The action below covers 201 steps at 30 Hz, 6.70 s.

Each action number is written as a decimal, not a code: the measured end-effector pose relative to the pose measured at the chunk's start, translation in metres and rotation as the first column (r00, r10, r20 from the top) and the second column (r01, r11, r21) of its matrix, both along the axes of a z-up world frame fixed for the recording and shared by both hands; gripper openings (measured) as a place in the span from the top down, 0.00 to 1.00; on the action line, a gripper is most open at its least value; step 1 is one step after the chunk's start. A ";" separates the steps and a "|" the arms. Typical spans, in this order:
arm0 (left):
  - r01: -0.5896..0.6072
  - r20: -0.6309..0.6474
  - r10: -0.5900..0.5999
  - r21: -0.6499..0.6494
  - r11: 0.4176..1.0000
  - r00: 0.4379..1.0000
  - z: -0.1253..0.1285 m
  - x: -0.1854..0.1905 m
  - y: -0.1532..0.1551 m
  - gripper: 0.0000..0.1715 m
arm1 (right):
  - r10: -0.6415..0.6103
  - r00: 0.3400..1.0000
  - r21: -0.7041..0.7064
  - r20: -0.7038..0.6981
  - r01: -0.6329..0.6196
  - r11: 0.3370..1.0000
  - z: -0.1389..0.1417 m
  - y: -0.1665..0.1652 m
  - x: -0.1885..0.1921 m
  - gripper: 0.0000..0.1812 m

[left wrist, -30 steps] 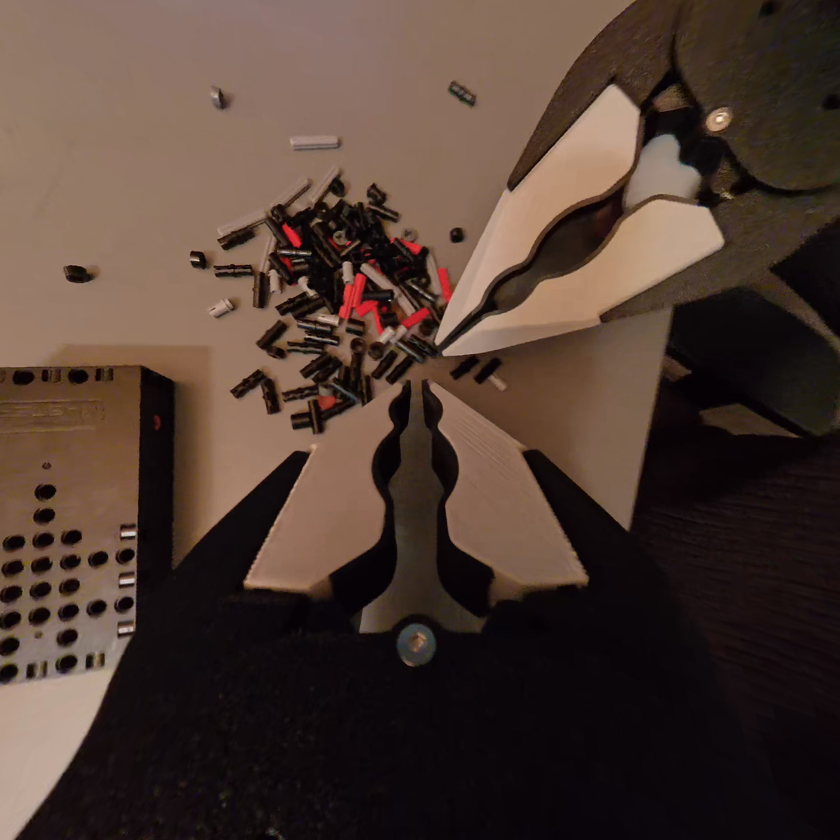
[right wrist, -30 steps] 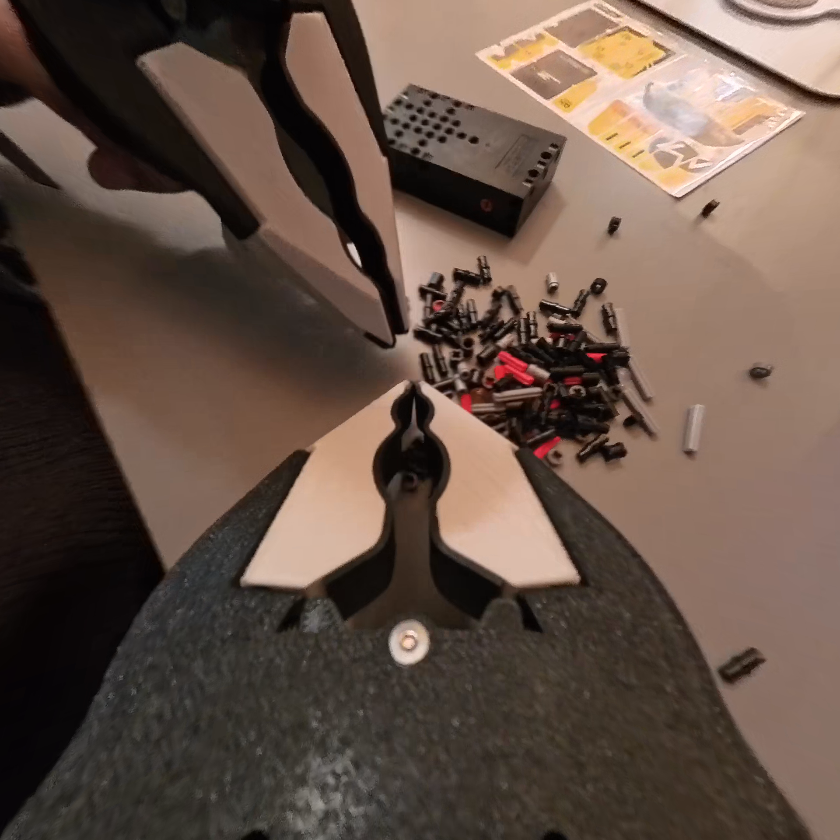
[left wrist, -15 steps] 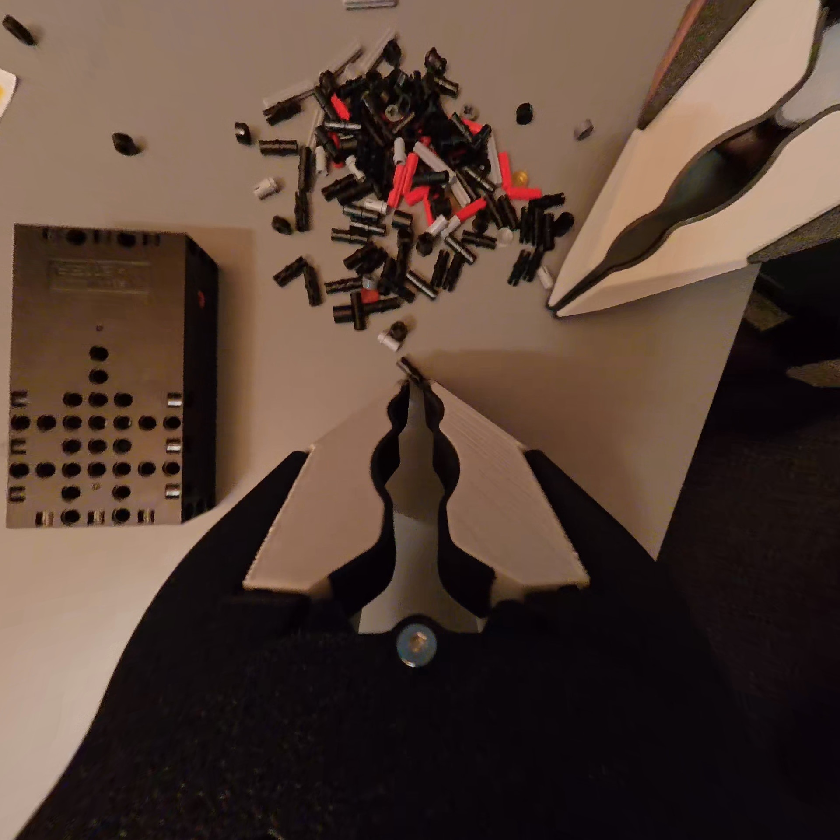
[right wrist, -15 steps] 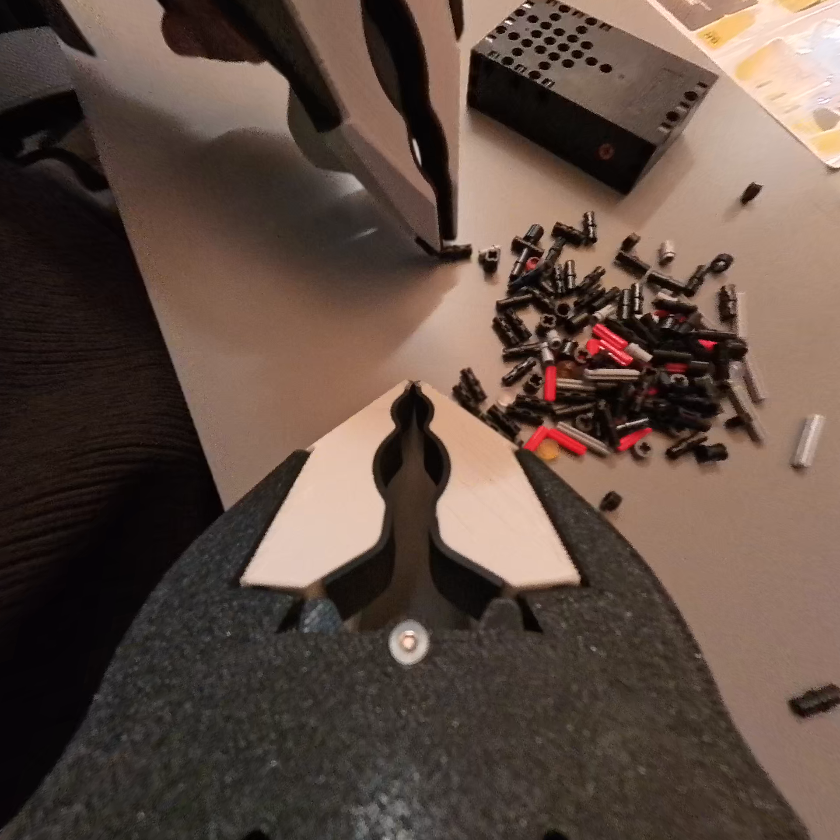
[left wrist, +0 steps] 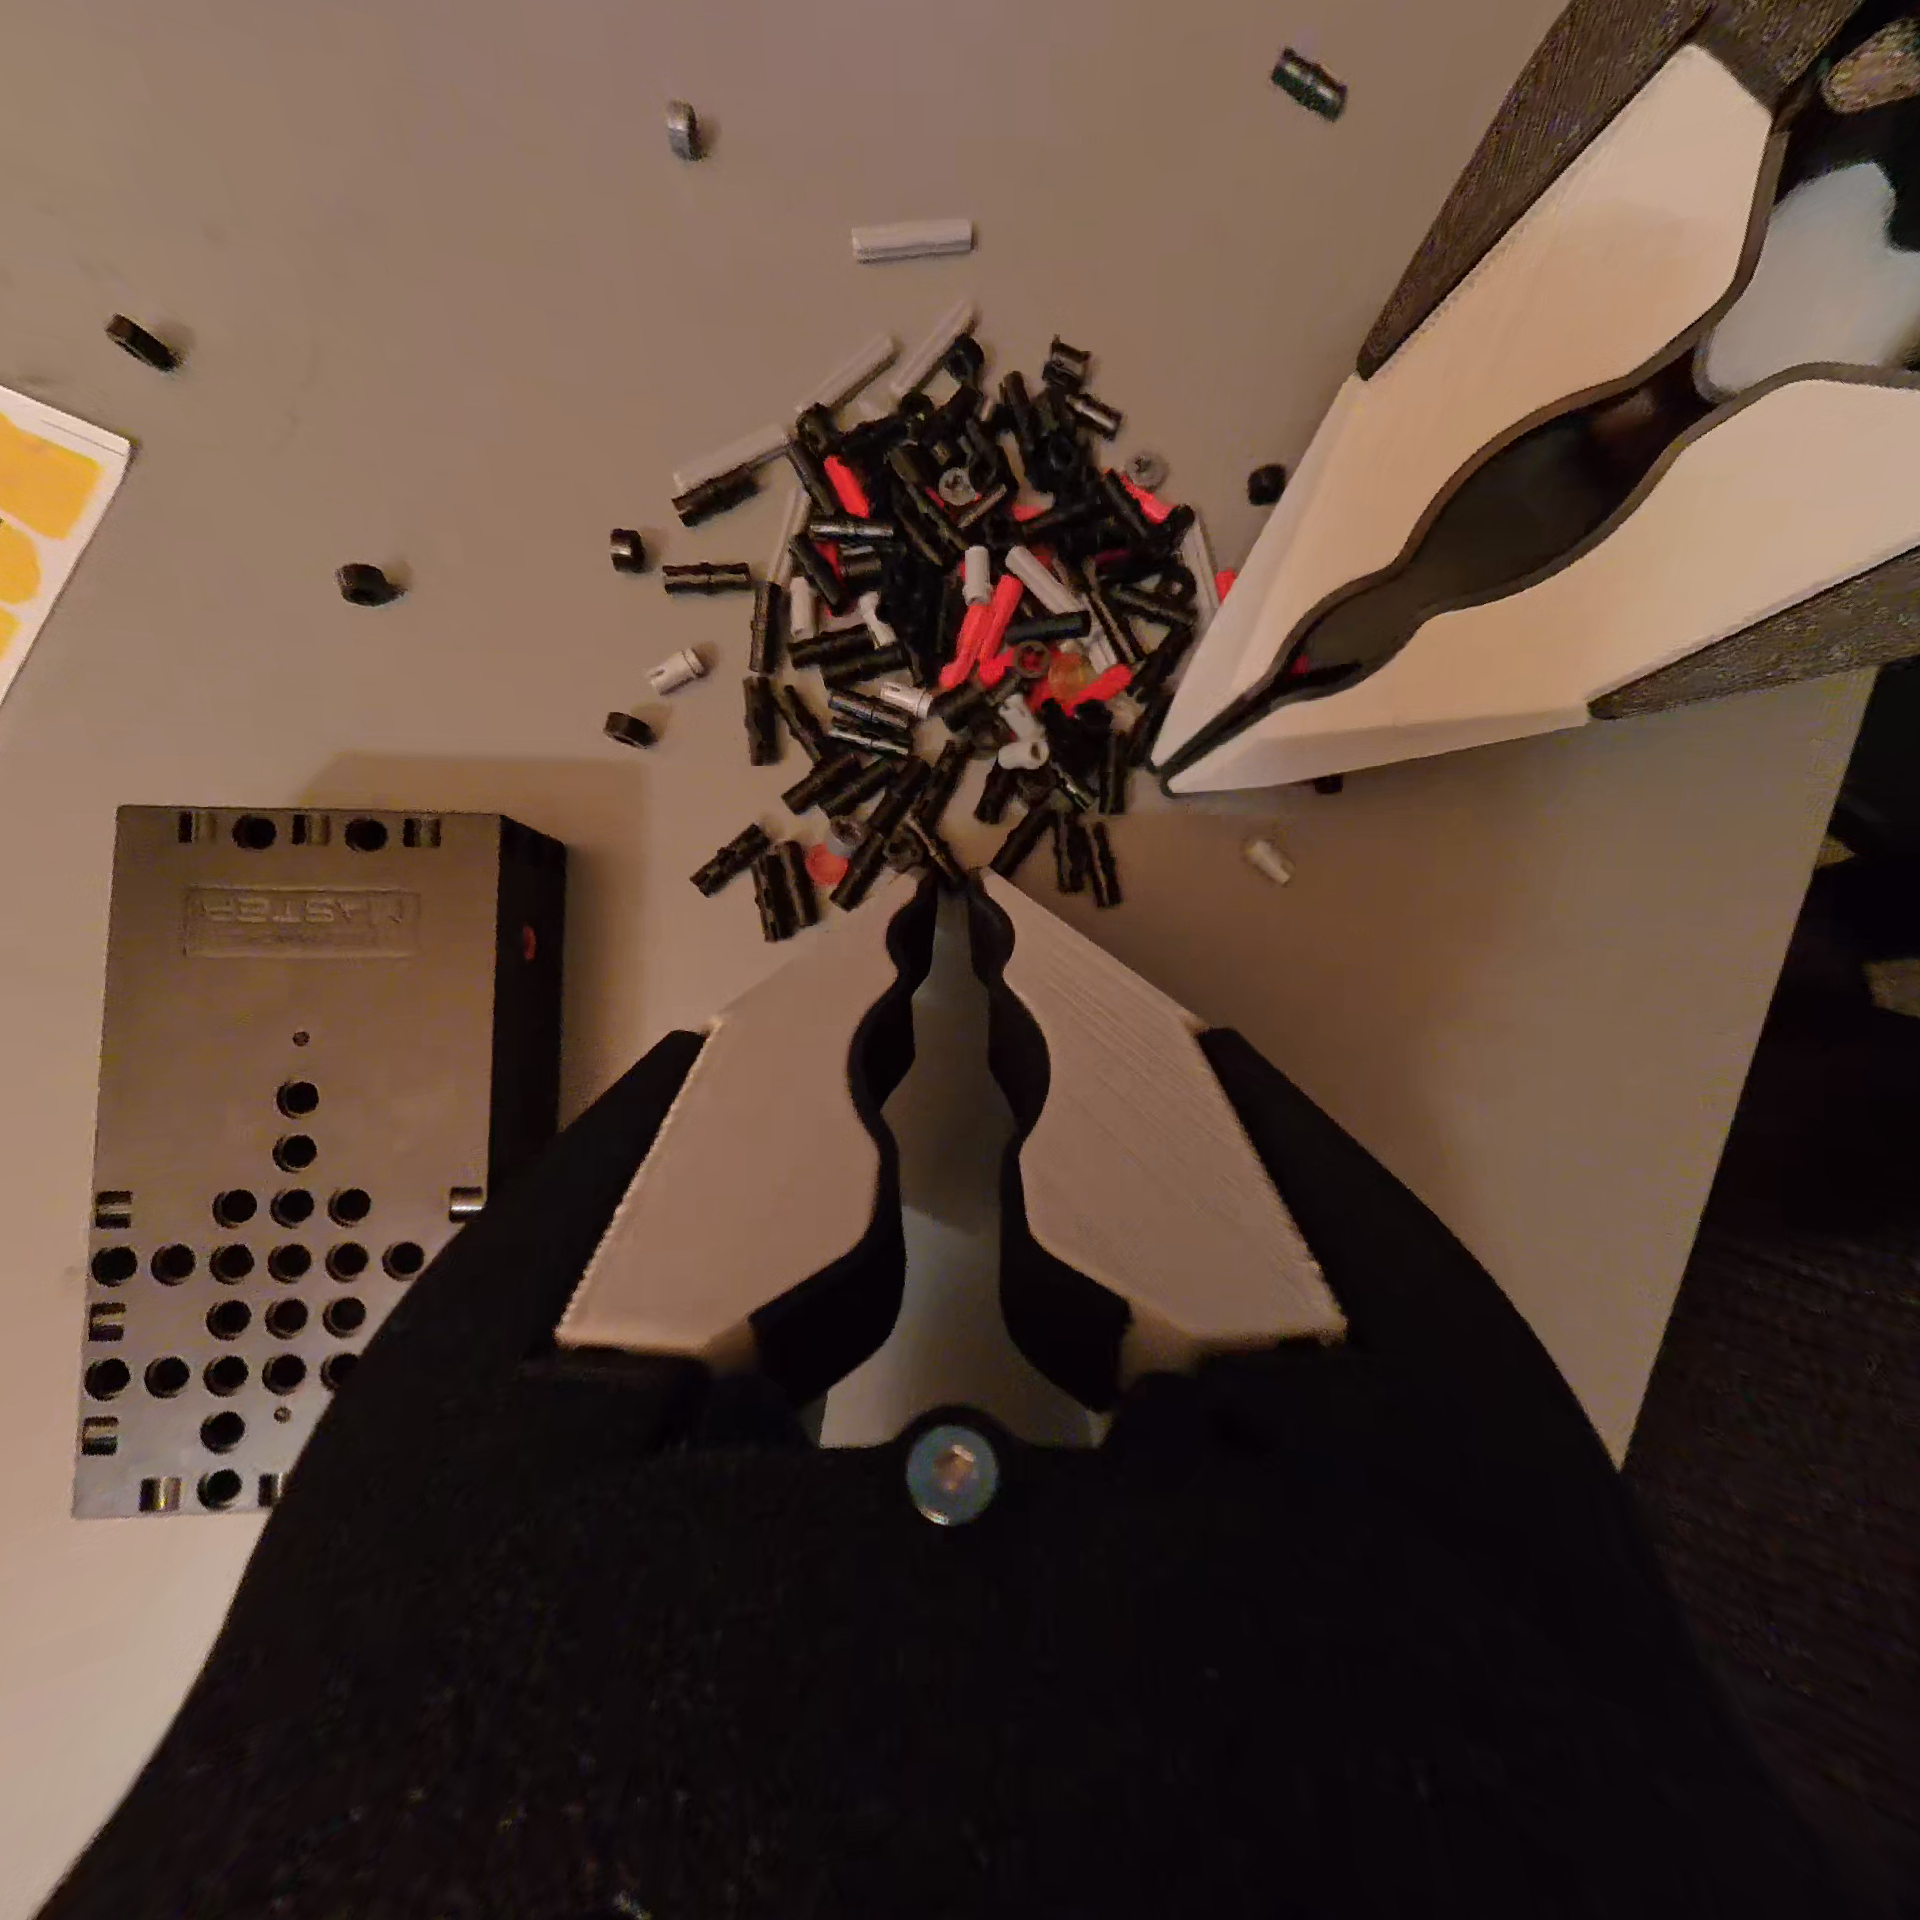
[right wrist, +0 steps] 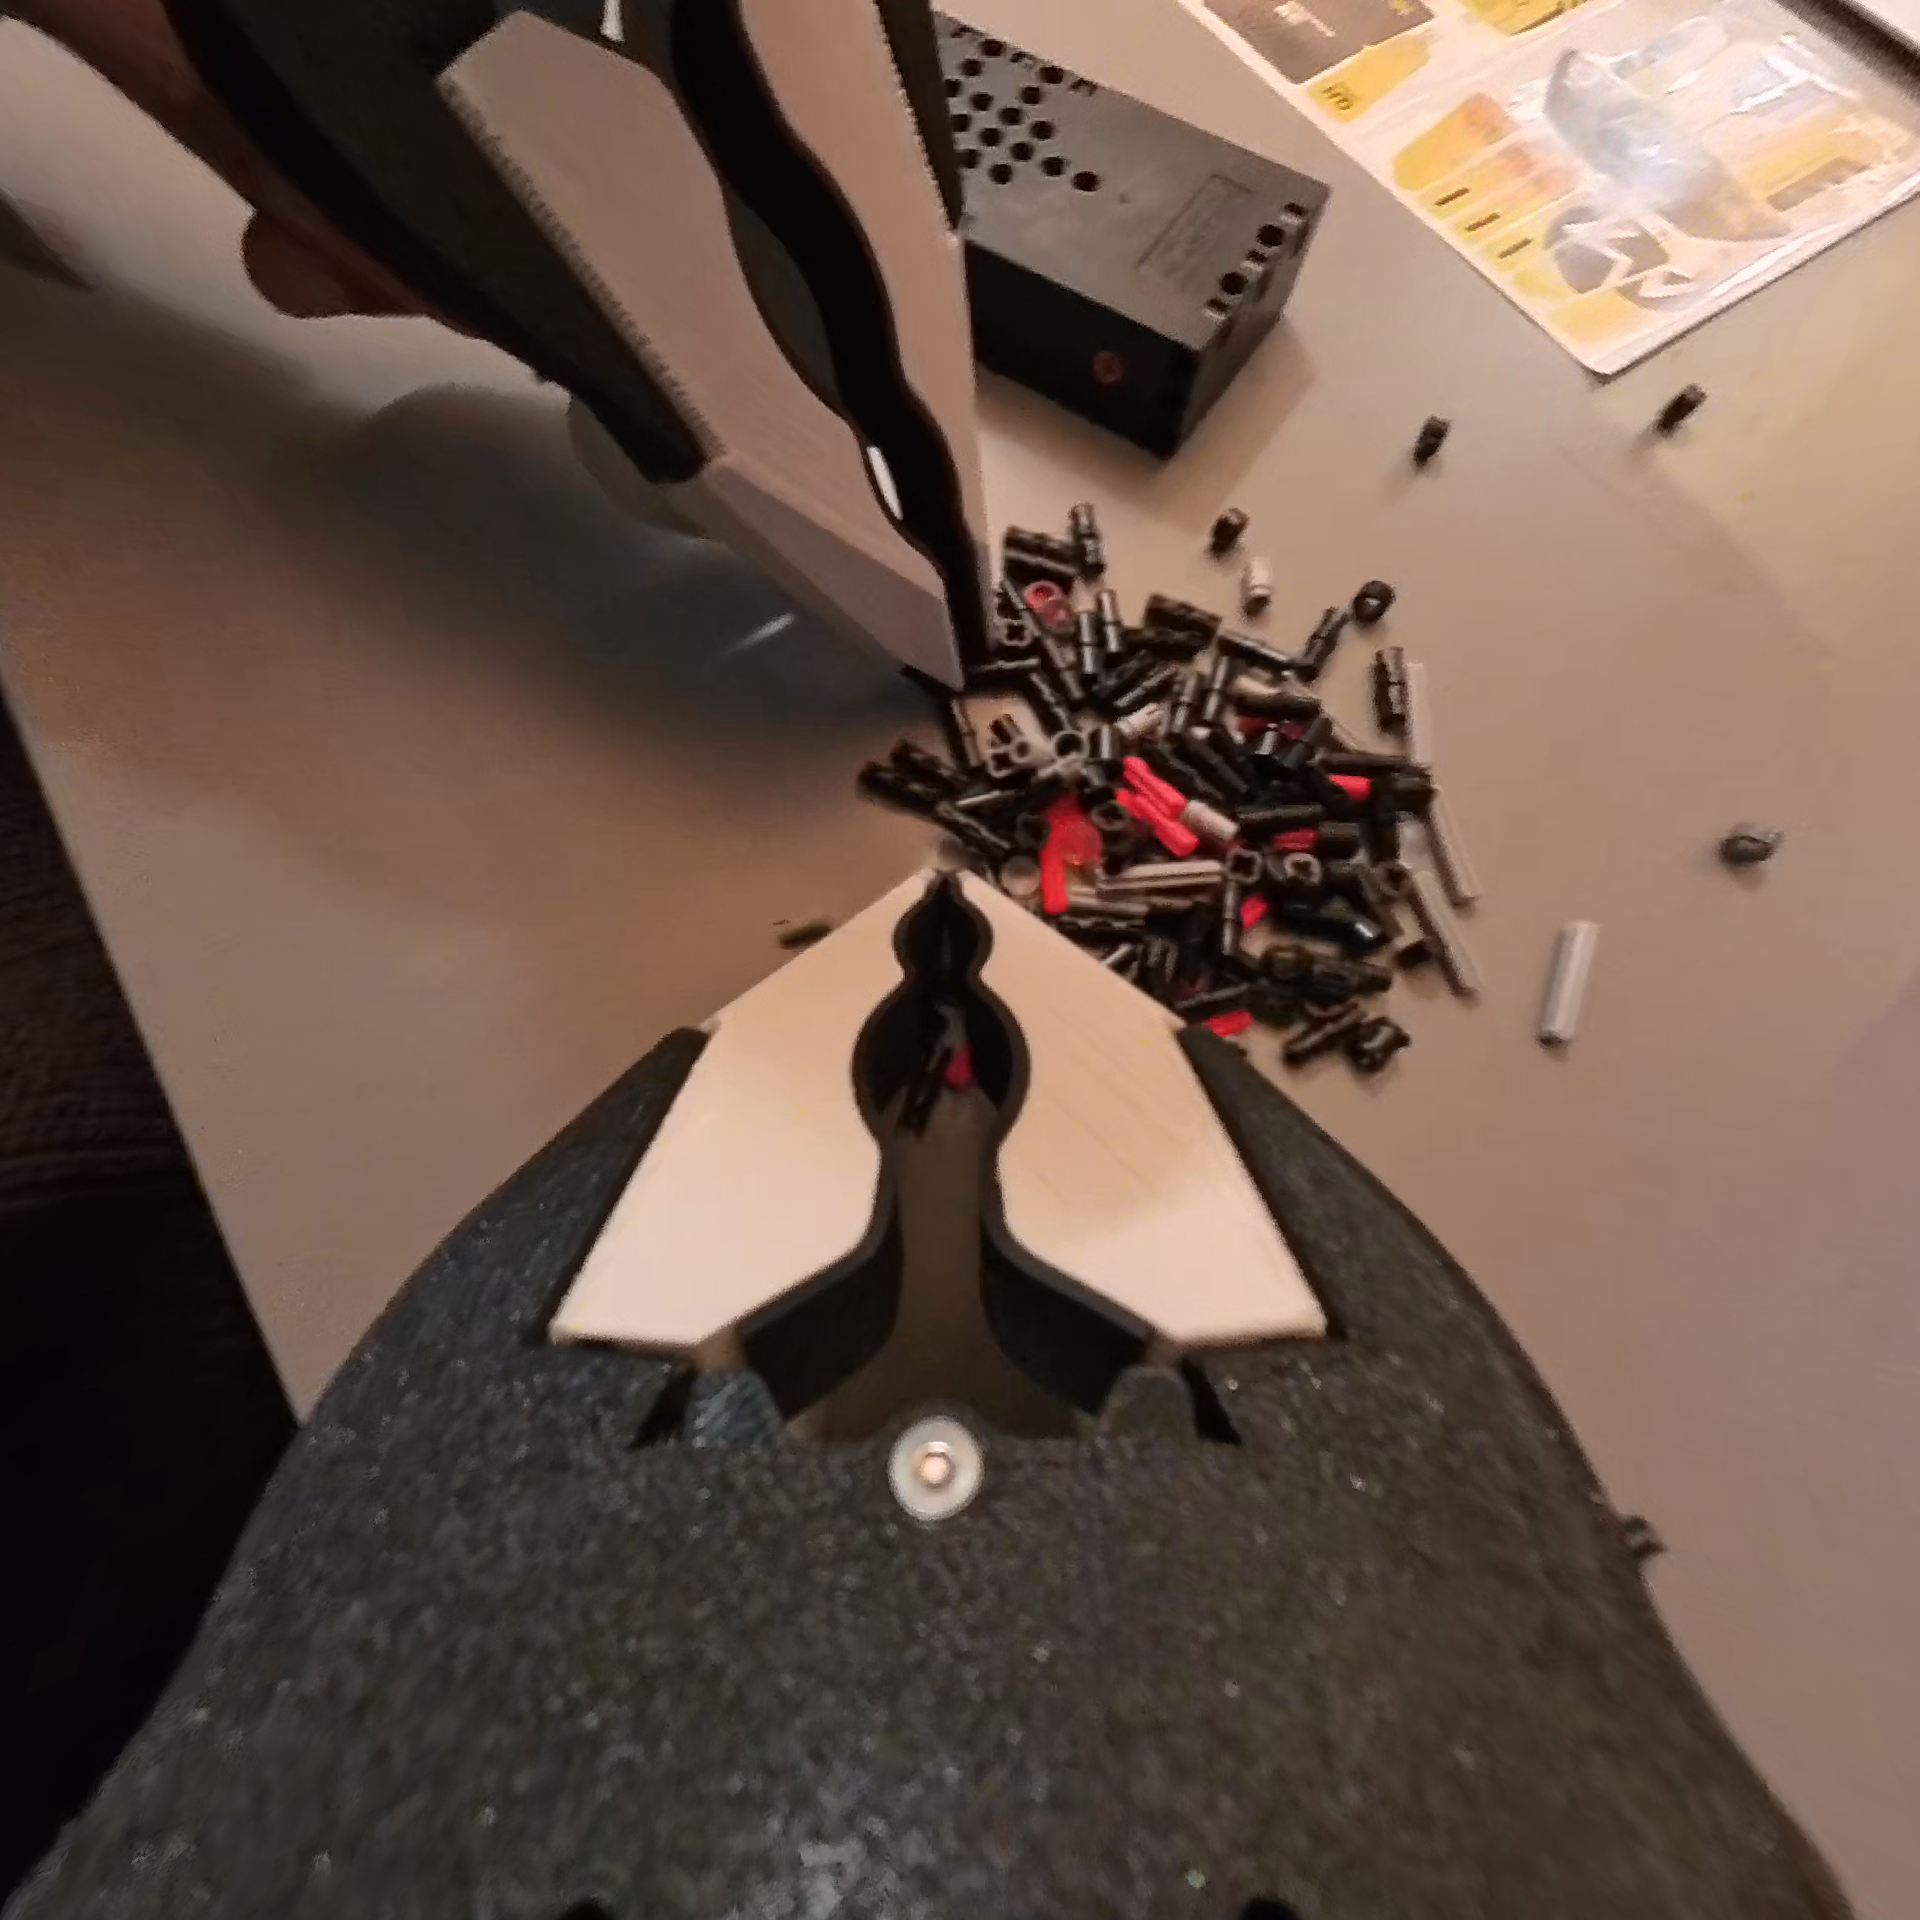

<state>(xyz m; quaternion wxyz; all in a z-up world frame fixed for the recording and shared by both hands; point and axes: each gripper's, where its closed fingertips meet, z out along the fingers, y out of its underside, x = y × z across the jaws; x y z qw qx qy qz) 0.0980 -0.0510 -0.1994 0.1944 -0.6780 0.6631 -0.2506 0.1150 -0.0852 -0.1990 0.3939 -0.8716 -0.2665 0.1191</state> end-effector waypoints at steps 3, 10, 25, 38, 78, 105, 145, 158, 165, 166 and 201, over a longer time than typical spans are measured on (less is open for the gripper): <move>-0.001 0.010 0.001 -0.026 1.000 1.000 0.003 0.002 0.000 0.97 | -0.039 0.999 0.014 0.009 0.039 0.999 0.001 0.006 0.007 1.00; -0.034 0.033 0.034 -0.011 0.999 0.999 0.020 -0.016 0.015 0.97 | -0.025 0.993 0.100 -0.114 0.036 0.994 0.024 -0.007 0.005 1.00; -0.060 0.034 0.060 0.011 0.998 0.998 0.021 -0.019 0.026 0.97 | 0.053 0.997 -0.040 -0.060 -0.056 0.998 0.000 -0.035 -0.003 1.00; -0.128 0.126 0.118 0.075 0.989 0.985 0.058 0.005 0.066 0.88 | -0.025 0.991 0.136 -0.131 0.043 0.990 0.030 -0.009 0.011 1.00; 0.297 -0.147 -0.290 0.027 0.955 0.946 0.022 0.052 0.024 0.95 | -0.133 0.812 0.407 -0.568 0.418 0.812 0.107 -0.019 0.071 1.00; 0.085 -0.178 -0.069 0.087 0.993 0.982 -0.001 0.054 0.108 0.92 | -0.136 0.801 0.403 -0.584 0.431 0.808 0.108 -0.019 0.074 1.00; -0.033 -0.096 0.045 0.128 0.991 0.994 0.004 0.098 0.152 0.89 | -0.128 0.782 0.395 -0.610 0.440 0.806 0.109 -0.019 0.077 1.00; 0.139 -0.023 -0.139 0.031 0.990 0.990 0.034 0.093 0.091 0.96 | -0.127 0.777 0.392 -0.617 0.443 0.806 0.109 -0.020 0.077 1.00; 0.408 -0.131 -0.411 -0.056 0.911 0.902 0.020 0.056 0.004 0.96 | -0.124 0.778 0.397 -0.616 0.443 0.804 0.110 -0.020 0.077 1.00; 0.402 -0.133 -0.404 -0.040 0.915 0.905 0.019 0.056 0.003 0.96 | -0.123 0.778 0.399 -0.616 0.443 0.803 0.110 -0.020 0.077 1.00; 0.216 -0.012 -0.217 0.125 0.968 0.976 0.016 0.161 0.063 0.89 | -0.120 0.766 0.404 -0.632 0.458 0.792 0.112 -0.021 0.081 1.00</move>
